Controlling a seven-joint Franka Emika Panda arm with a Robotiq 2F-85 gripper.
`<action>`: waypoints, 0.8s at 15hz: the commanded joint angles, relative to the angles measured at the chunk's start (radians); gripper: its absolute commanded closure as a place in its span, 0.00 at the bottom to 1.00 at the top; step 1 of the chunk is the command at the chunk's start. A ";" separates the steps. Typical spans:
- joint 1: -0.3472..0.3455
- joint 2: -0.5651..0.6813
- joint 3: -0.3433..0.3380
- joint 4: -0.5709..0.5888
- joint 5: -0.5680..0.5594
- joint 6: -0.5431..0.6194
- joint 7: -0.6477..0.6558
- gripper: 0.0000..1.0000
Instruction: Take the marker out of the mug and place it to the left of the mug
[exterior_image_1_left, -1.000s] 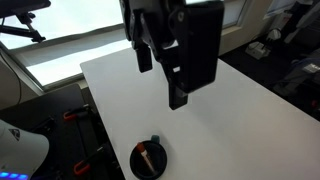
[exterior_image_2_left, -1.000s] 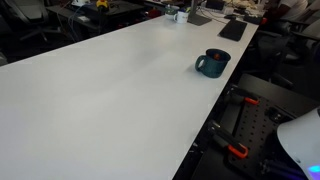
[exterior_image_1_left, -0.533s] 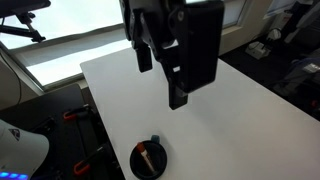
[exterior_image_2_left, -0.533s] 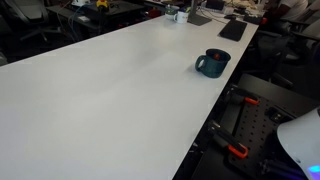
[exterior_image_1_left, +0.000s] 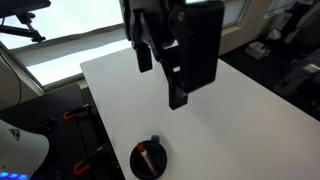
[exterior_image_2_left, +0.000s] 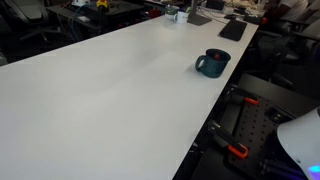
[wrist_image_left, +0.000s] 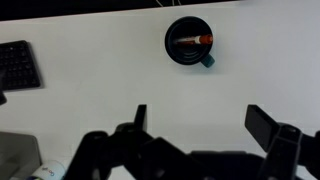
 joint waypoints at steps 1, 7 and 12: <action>0.000 0.000 0.000 0.002 0.001 -0.002 0.000 0.00; 0.003 0.016 -0.005 0.011 0.017 -0.003 0.003 0.00; 0.009 0.064 -0.008 0.030 0.030 -0.009 -0.007 0.00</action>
